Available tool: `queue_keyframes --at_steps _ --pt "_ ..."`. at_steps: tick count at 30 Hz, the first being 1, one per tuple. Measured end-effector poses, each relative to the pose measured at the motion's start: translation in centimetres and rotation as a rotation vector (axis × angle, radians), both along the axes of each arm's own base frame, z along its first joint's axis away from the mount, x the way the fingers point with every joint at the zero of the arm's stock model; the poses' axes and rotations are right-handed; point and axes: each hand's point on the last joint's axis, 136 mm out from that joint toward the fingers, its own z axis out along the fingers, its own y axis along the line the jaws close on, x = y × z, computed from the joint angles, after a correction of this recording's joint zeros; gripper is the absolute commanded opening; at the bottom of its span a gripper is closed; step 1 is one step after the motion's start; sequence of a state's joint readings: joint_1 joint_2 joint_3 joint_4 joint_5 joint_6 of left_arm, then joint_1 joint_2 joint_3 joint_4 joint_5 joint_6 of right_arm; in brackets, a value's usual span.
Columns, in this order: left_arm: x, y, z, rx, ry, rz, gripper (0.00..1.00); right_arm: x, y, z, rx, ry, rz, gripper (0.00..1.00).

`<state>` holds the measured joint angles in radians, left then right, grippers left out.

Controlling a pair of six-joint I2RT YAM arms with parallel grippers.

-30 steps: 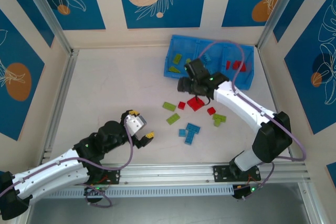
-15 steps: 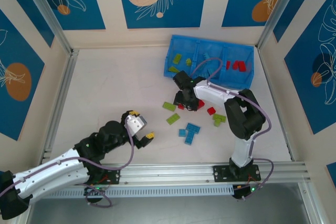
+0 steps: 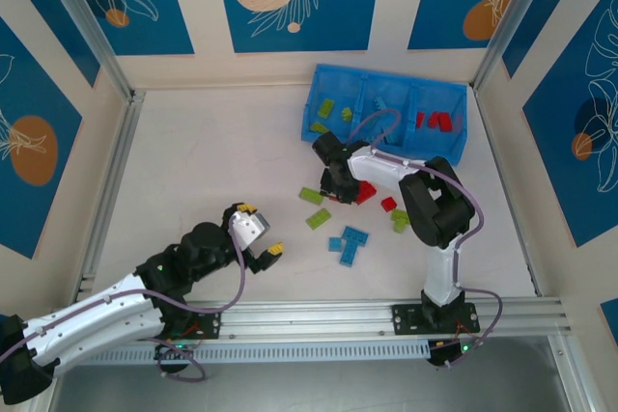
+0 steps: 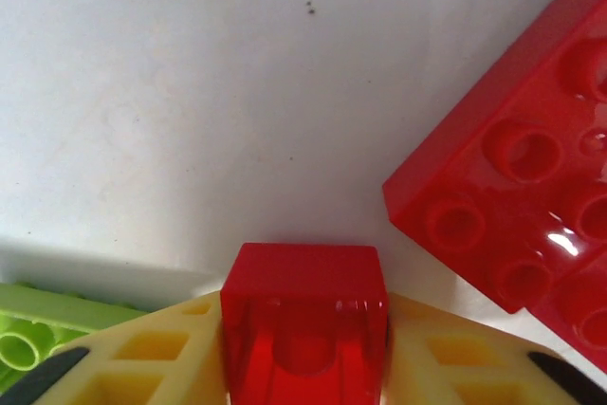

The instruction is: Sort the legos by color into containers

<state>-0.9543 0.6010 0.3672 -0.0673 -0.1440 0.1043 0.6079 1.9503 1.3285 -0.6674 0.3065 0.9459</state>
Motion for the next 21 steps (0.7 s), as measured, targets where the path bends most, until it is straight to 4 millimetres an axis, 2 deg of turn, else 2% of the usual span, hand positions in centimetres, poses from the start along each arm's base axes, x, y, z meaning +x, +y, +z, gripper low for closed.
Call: queue_keyframes --at_steps 4,6,9,12,15,19,21 --pt "0.0 0.0 0.0 0.0 0.0 0.0 1.0 -1.0 -0.5 1.0 0.009 -0.033 -0.005 0.27" --pt "0.0 0.0 0.0 -0.001 -0.001 0.0 1.0 -1.9 -1.2 2.4 0.025 -0.066 -0.019 0.27" --pt "0.0 0.0 0.1 -0.003 -0.002 0.0 1.0 -2.6 -2.6 5.5 0.061 -0.153 -0.054 0.27" --pt "0.0 0.0 0.1 -0.002 -0.001 0.0 1.0 -1.9 -4.9 9.0 0.105 -0.267 -0.122 0.27" --pt "0.0 0.0 -0.1 0.001 0.001 0.0 1.0 0.7 -9.5 11.8 0.136 -0.363 -0.256 0.26" --pt "0.0 -0.1 -0.3 0.008 0.006 0.0 1.0 4.6 -18.7 13.5 0.117 -0.438 -0.495 0.25" --pt "0.0 0.0 -0.3 0.009 0.005 0.001 1.0 6.3 -22.4 13.9 0.103 -0.45 -0.584 0.25"
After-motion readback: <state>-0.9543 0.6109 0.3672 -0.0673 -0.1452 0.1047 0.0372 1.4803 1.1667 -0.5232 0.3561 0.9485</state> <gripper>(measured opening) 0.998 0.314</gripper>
